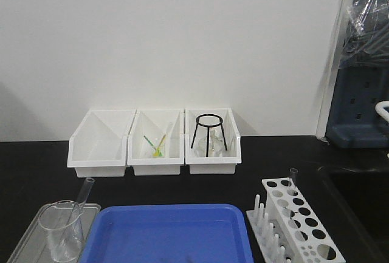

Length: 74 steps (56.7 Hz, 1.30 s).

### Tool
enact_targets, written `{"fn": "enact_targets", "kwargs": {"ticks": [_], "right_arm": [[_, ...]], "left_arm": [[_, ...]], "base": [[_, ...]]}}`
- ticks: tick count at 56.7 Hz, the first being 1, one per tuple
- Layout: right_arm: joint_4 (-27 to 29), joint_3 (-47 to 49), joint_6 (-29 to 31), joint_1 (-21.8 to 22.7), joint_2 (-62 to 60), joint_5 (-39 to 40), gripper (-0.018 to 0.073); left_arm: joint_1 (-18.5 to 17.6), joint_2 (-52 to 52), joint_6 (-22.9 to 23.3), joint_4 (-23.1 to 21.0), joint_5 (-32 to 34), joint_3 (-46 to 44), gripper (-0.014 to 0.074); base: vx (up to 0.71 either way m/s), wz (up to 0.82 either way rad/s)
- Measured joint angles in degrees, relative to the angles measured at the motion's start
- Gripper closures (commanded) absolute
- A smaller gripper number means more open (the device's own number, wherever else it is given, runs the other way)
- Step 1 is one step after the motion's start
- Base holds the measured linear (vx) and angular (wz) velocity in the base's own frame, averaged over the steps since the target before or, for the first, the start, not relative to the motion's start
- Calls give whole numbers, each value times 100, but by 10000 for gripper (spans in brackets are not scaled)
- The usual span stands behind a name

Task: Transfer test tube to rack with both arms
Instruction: 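Move the left gripper to the clear test tube in the beaker, then close the left gripper on the test tube and lift it out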

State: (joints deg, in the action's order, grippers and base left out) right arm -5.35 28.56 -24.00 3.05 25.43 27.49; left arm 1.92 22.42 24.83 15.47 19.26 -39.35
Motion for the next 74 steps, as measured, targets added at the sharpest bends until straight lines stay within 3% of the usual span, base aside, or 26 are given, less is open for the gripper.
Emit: {"fn": "enact_targets", "kwargs": {"ticks": [8,14,32,41,62,67,74], "right_arm": [[-359,33,-255,0,793,442,570],[-928,33,-643,0,1178,450,570],[-3238,33,-2724,0,1820,635,568],[-3973,33,-3257,0,1980,684,567],[-4175,33,-3446,0,1994,723,567],[-4175,33,-3446,0,1994,723,567],[-4254,33,-3446,0,1994,723,567]], "left_arm": [[0,936,10,26,320,-84,582],[0,1552,20,31,266,-84,582],[-385,2888,57,41,-484,-79,582],[-576,3547,45,52,-948,-79,582],[-731,4578,20,627,-1109,-67,554],[-731,4747,20,650,-1022,-67,479],[-752,4969,20,833,-1000,-67,289]], "base": [[0,0],[0,0],[0,0],[0,0],[0,0],[0,0],[0,0]]}}
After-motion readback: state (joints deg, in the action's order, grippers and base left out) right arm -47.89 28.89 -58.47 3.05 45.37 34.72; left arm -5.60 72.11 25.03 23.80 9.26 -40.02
